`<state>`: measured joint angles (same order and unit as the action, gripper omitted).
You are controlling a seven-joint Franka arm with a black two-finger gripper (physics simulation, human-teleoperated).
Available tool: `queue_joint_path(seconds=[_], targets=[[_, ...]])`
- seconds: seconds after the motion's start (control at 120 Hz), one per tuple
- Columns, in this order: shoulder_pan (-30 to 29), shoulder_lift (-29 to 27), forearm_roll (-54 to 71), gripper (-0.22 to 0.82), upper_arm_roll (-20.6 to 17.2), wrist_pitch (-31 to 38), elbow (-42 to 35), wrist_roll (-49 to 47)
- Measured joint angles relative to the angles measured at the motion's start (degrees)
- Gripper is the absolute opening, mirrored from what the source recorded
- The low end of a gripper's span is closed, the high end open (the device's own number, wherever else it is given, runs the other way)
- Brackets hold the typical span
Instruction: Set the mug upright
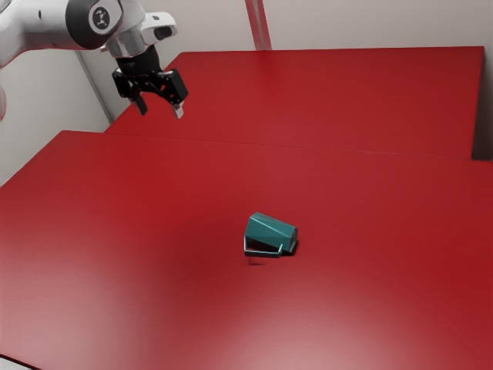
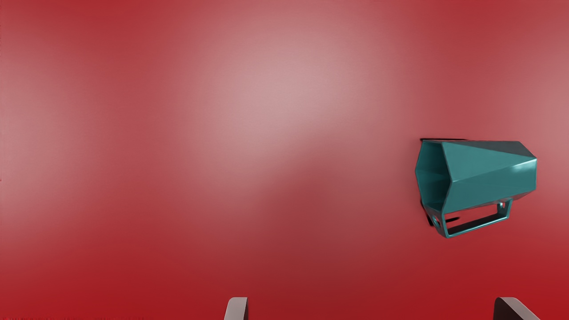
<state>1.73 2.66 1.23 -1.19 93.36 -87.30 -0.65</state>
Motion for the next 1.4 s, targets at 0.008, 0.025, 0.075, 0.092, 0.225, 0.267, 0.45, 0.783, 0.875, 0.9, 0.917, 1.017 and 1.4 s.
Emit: queue_joint_path(seconds=[0.008,0.025,0.075,0.092,0.225,0.267,0.45,0.783,0.875,0.9,0.917,1.017,1.4], targets=[[0.02,0.05,0.00,0.60,0.01,0.00,0.00,-0.01],[0.05,0.19,0.00,0.60,0.02,-0.01,0.00,-0.02],[0.19,0.49,-0.01,0.60,0.03,-0.01,0.01,-0.05],[0.25,0.53,-0.01,0.60,0.04,-0.01,0.03,-0.06],[0.65,0.48,0.14,0.60,0.00,-0.13,0.01,-0.09],[0.69,0.32,0.11,0.60,-0.02,-0.25,0.02,-0.08],[-0.45,-0.84,-4.07,0.60,-0.01,-0.44,-2.83,-0.12],[-6.46,-3.42,-20.56,0.60,-0.33,7.73,-19.32,4.32],[-7.96,-3.58,-25.09,0.60,-0.39,11.73,-24.49,7.33],[-8.30,-3.39,-26.36,0.60,-0.39,12.85,-25.67,8.17],[-8.51,-3.22,-27.23,0.60,-0.39,13.54,-26.36,8.71],[-9.68,-1.73,-32.44,0.60,-0.40,17.37,-29.26,12.11],[-4.34,6.94,-48.66,0.60,-0.86,24.02,-30.82,24.23]])
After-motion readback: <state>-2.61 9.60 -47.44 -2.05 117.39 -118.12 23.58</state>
